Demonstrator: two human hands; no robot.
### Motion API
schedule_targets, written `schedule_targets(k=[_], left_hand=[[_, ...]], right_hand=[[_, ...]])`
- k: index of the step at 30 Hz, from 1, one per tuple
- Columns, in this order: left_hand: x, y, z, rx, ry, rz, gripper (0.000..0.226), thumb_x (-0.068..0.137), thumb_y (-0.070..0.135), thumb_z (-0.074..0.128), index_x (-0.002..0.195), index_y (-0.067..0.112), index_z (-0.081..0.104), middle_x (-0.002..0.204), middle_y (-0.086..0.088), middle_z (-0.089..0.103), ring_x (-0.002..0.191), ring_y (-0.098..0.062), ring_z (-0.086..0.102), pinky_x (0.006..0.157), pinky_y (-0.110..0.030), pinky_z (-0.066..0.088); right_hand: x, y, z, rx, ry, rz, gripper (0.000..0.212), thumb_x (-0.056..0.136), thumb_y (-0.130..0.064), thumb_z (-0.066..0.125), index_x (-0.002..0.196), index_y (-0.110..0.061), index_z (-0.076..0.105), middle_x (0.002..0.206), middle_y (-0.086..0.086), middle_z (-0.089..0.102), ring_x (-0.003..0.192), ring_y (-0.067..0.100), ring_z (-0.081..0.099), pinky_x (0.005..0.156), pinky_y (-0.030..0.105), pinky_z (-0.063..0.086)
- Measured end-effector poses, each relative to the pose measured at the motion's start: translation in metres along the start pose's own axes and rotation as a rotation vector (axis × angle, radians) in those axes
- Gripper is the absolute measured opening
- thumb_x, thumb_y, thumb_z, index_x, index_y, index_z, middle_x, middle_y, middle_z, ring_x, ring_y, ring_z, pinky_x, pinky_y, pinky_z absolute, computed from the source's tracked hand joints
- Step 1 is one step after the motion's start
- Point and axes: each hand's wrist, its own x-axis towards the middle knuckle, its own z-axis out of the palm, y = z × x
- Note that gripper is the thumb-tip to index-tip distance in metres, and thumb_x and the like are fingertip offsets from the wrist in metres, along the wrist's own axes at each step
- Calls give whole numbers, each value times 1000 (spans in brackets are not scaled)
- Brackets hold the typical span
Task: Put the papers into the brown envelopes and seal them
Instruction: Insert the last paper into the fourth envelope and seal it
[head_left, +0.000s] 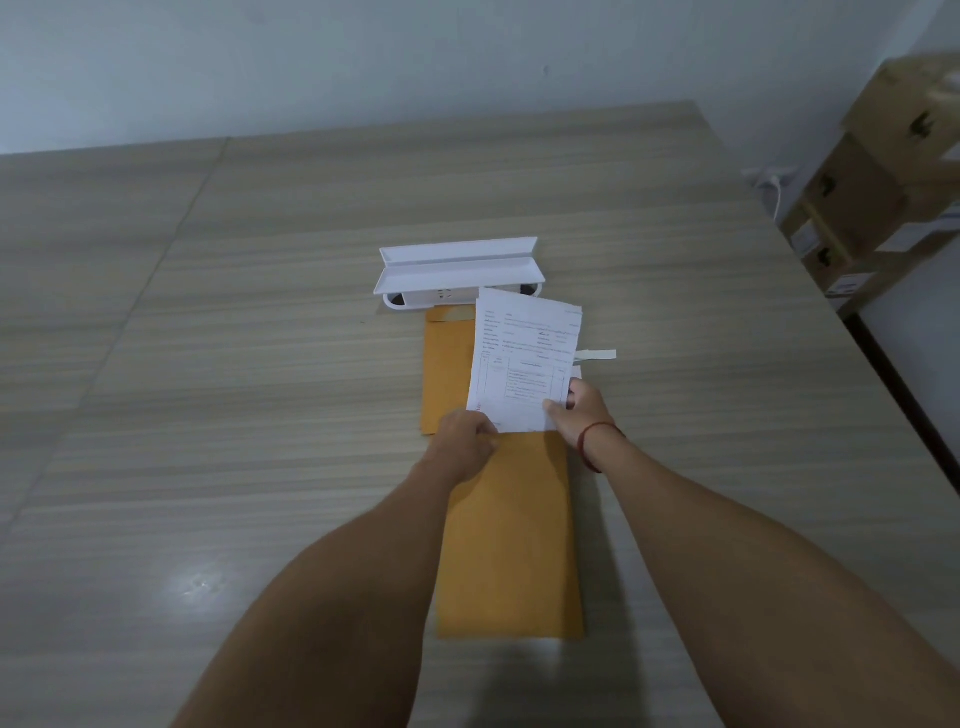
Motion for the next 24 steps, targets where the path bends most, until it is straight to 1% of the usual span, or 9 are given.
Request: schedule_targets(k=[3,5,8,12,15,17,20,22,24], left_hand=[[-1,2,3,1,8,-18,11,89,14,62,96,10,70,110,-8,60,107,-21,52,94,-34,47],[-1,3,6,-13,0,-20,9,89,14,62,94,13,69,109,-8,61,106,-21,53,92,-33,47],[0,4,6,7,-17,12,5,88,15,63,88,19,66,106,-10,63,102,-25,57,89,-34,50],[-1,4,3,6,37,36,8,89,12,61,93,11,68,102,-11,63,104,-26,54,87,-33,46],[-1,2,2,-19,55,12,9,88,11,60,92,10,68,104,-11,64,108,-27,53,90,-34,45],[-1,1,2,-24,33,13,10,87,10,60,92,9,69,103,-13,65,108,-30,53,90,-34,43],[-4,3,3,15,5,31,12,89,11,59,97,10,68,108,-12,63,112,-27,49,97,-34,39],[-3,3,4,5,11,32,12,89,11,60,98,10,68,109,-13,63,112,-27,49,97,-34,40],[-4,3,4,-19,32,34,11,88,9,60,96,9,68,105,-11,64,111,-28,51,94,-35,43]], right_hand=[[3,5,5,-196,-13,-31,15,87,-28,58,102,-27,59,107,2,69,107,29,59,98,46,45],[-2,4,7,-222,-3,-49,20,87,-33,58,106,-27,61,108,0,68,107,28,58,99,43,43],[-6,-1,7,-175,77,-65,23,92,-42,52,105,-27,62,105,-2,67,104,24,56,96,35,33],[-10,-11,3,-136,178,-87,24,95,-31,50,117,-26,59,112,-3,67,110,22,57,98,34,28],[-15,-5,3,-338,106,-90,24,93,-29,52,114,-21,61,113,-2,66,112,22,56,100,33,27],[-16,-1,4,-349,95,-86,23,91,-33,56,110,-21,62,109,-1,65,111,24,56,96,34,28],[-13,-12,5,-226,183,-103,22,91,-38,55,107,-25,61,105,-3,66,108,24,55,84,31,24],[-8,-22,6,-186,219,-124,20,93,-33,53,107,-22,62,105,-4,68,104,20,59,92,31,29],[-5,-26,6,-161,196,-110,18,94,-25,52,106,-16,63,105,-1,68,103,21,62,100,37,39]])
